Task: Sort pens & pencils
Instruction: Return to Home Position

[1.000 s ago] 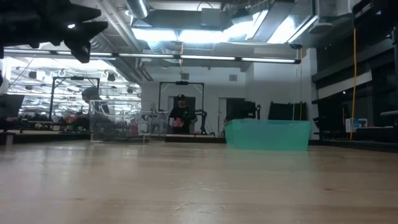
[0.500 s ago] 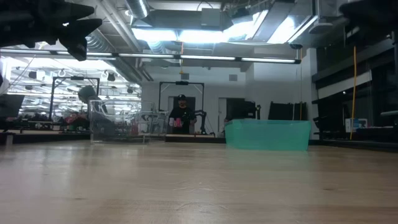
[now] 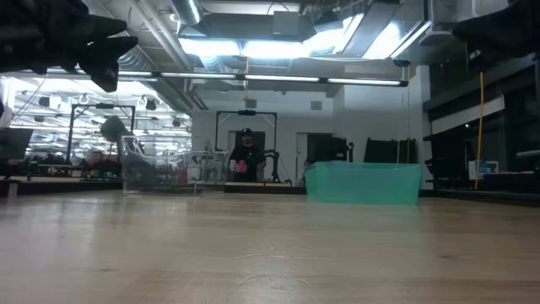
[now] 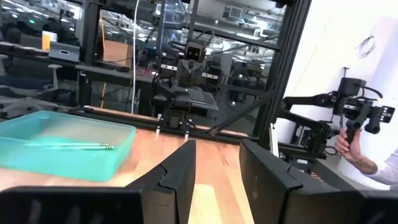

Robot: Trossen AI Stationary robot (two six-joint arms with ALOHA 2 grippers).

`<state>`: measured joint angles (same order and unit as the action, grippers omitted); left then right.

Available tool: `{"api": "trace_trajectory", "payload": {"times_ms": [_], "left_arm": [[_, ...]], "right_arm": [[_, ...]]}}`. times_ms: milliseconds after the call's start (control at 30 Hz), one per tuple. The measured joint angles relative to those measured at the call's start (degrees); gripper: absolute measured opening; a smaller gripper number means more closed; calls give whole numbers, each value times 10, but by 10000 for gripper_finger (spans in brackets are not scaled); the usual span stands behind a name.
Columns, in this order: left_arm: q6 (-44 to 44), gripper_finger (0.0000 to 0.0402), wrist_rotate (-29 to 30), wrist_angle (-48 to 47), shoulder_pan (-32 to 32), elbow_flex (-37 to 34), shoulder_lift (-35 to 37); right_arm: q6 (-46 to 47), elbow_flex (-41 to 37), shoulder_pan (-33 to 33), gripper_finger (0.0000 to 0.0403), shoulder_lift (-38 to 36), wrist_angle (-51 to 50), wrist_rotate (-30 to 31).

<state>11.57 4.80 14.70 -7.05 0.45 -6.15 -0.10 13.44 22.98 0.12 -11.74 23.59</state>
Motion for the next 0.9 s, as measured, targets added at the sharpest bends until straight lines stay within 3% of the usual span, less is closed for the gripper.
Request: {"api": "trace_trajectory", "payload": {"times_ms": [400, 900], "left_arm": [[0, 118, 2, 0, 0, 0, 0], [-1, 118, 2, -1, 0, 0, -1]], "right_arm": [[-30, -129, 0, 21, 0, 184, 29], [-2, -131, -3, 21, 12, 162, 18]]}}
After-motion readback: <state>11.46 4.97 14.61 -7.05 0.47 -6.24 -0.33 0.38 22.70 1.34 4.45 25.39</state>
